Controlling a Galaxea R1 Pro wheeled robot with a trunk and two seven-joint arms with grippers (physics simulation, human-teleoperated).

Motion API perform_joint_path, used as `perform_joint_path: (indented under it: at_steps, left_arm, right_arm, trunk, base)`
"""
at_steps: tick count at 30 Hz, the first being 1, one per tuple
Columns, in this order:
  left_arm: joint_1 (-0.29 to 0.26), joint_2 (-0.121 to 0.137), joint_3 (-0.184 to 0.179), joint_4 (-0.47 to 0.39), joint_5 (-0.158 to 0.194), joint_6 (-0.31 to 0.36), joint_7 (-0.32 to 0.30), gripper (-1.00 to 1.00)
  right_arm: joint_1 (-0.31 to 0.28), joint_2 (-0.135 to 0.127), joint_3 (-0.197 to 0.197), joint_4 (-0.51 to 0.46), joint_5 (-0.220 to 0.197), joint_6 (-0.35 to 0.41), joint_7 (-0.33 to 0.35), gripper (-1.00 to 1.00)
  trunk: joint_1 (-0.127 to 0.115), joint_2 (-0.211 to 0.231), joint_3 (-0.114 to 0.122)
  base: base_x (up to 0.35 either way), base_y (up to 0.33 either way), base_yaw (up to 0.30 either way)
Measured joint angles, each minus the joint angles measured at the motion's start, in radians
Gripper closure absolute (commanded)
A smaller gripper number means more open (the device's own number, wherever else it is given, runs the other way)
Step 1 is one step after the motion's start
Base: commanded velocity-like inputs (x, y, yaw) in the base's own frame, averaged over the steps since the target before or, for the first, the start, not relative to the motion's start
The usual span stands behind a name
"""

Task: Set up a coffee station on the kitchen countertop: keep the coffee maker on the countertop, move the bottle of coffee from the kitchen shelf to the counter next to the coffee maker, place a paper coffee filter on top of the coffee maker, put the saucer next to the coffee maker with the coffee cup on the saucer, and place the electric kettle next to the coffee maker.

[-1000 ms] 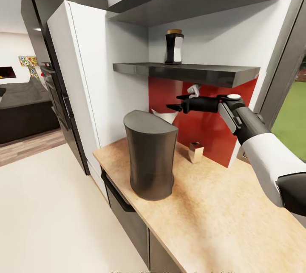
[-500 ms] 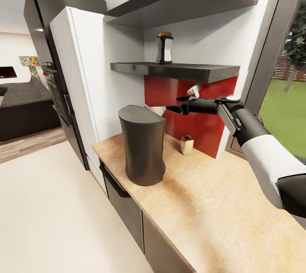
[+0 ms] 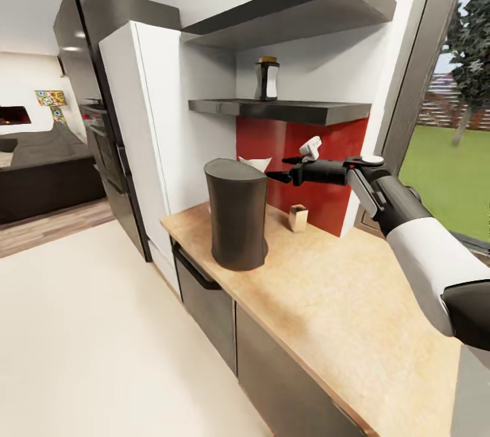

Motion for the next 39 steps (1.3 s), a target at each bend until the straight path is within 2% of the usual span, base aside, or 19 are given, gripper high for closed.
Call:
perform_joint_path:
  at_steps: [5,16,28,39]
  left_arm:
    - [0.000,0.000,0.000,0.000,0.000,0.000,0.001,-1.00]
    - [-0.008,0.012,0.002,-0.004,-0.001,0.000,0.002,-1.00]
    - [-0.009,0.012,0.007,-0.009,0.007,-0.001,0.003,-1.00]
    - [-0.009,0.011,0.007,-0.013,0.007,-0.002,0.003,-1.00]
  right_arm:
    - [0.011,0.000,0.000,0.000,-0.001,0.000,0.000,-1.00]
    - [0.161,-0.004,-0.001,-0.010,-0.001,-0.002,0.003,-1.00]
    - [0.211,0.003,0.001,-0.009,-0.003,-0.002,0.004,-1.00]
    - [0.259,0.004,0.001,-0.007,-0.003,-0.002,0.005,-1.00]
  trunk:
    - [0.000,0.000,0.000]
    - [-0.001,0.000,0.000]
    - [-0.001,0.000,0.000]
    - [0.000,0.000,0.000]
  base:
    - [-0.299,0.193,0.000]
    - [-0.191,0.248,0.000]
    - [-0.011,0.324,0.000]
    - [-0.163,0.316,0.000]
